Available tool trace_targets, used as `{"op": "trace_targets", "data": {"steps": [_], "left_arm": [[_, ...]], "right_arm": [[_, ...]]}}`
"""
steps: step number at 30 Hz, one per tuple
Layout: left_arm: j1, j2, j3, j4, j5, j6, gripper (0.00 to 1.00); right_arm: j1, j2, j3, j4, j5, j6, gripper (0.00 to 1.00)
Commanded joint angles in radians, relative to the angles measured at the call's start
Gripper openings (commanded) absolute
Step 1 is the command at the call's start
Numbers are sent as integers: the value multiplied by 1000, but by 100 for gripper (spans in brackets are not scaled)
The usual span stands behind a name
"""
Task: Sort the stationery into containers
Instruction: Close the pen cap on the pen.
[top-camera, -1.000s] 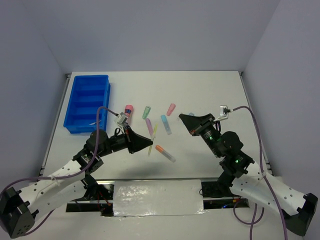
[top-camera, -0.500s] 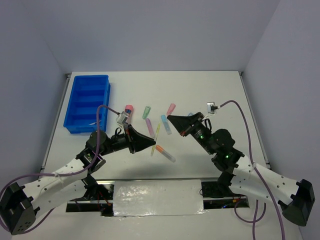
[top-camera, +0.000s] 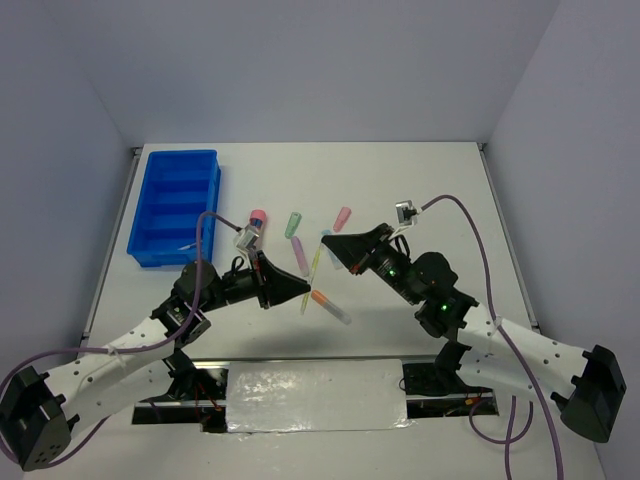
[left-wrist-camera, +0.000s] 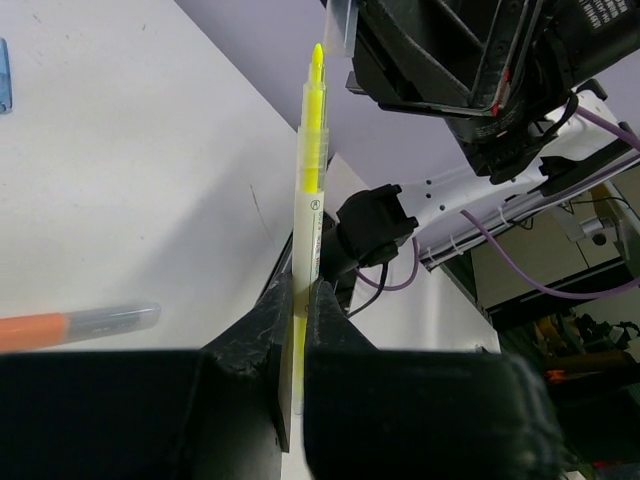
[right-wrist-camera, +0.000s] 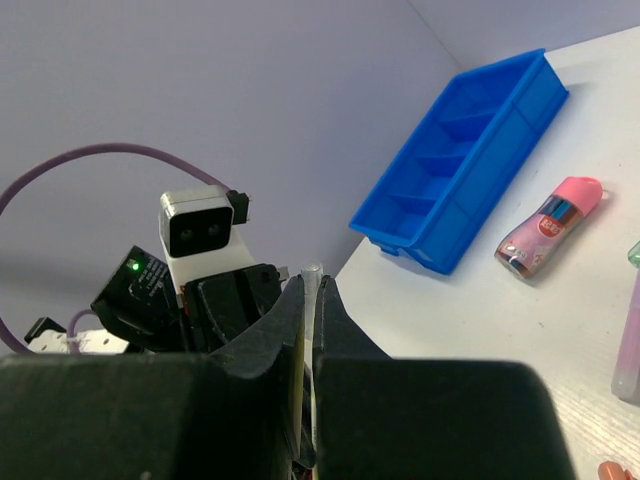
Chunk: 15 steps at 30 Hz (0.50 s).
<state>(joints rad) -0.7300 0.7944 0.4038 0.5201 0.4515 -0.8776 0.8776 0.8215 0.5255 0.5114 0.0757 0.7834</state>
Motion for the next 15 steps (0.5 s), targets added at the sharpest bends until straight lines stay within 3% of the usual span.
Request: {"op": "trace_targets", "data": {"steps": [1, 15], "left_arm": [[-5, -21, 30, 18, 10, 38, 0], [-5, -41, 52, -32, -5, 58, 0]], "right_arm": [[9, 4, 57, 52, -7, -30, 0], [6, 21, 54, 41, -5, -47, 0]]}}
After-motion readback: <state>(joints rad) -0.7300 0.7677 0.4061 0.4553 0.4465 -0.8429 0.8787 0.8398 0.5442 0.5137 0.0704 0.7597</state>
